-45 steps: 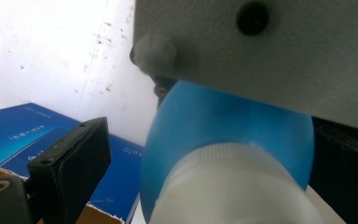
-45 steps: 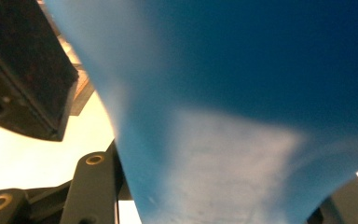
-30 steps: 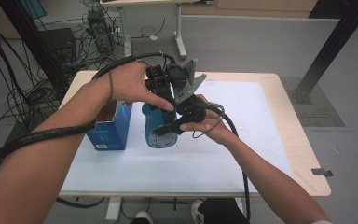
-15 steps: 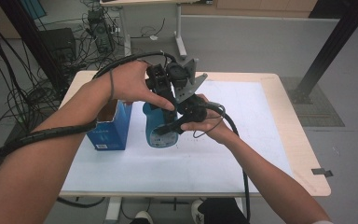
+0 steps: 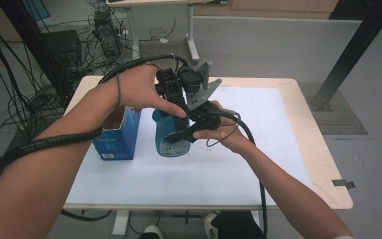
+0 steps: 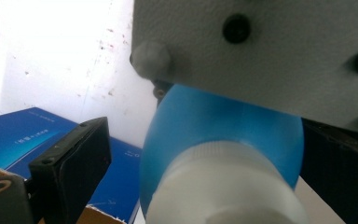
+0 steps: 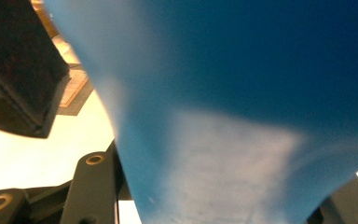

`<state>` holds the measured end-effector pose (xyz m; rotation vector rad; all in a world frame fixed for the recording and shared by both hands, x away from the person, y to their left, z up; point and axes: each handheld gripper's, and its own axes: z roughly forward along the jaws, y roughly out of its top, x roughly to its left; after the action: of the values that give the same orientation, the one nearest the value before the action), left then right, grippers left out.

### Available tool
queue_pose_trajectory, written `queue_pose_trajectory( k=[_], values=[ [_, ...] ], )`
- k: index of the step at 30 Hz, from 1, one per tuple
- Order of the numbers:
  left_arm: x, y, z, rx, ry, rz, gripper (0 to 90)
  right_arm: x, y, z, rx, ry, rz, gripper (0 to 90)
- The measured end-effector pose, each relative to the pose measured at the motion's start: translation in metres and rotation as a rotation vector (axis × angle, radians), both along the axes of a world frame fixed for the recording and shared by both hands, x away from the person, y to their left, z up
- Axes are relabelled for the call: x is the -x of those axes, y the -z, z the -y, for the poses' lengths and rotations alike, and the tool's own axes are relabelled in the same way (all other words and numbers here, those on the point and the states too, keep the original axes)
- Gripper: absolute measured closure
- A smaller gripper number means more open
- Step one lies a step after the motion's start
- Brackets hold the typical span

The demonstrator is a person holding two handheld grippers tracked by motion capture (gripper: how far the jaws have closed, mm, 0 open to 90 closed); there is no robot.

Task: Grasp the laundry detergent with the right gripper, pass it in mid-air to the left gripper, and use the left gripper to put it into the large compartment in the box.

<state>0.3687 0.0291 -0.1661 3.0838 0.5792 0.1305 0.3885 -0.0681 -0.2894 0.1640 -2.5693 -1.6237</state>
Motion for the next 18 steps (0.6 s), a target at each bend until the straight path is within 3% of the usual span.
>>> queue_pose_trajectory(
  k=[18],
  values=[
    [0.0006, 0.0014, -0.0026, -0.007, 0.001, 0.004, 8.8, 0.0004, 0.0003, -0.0011, -0.002, -0.004, 0.009, 44.0]
  ],
)
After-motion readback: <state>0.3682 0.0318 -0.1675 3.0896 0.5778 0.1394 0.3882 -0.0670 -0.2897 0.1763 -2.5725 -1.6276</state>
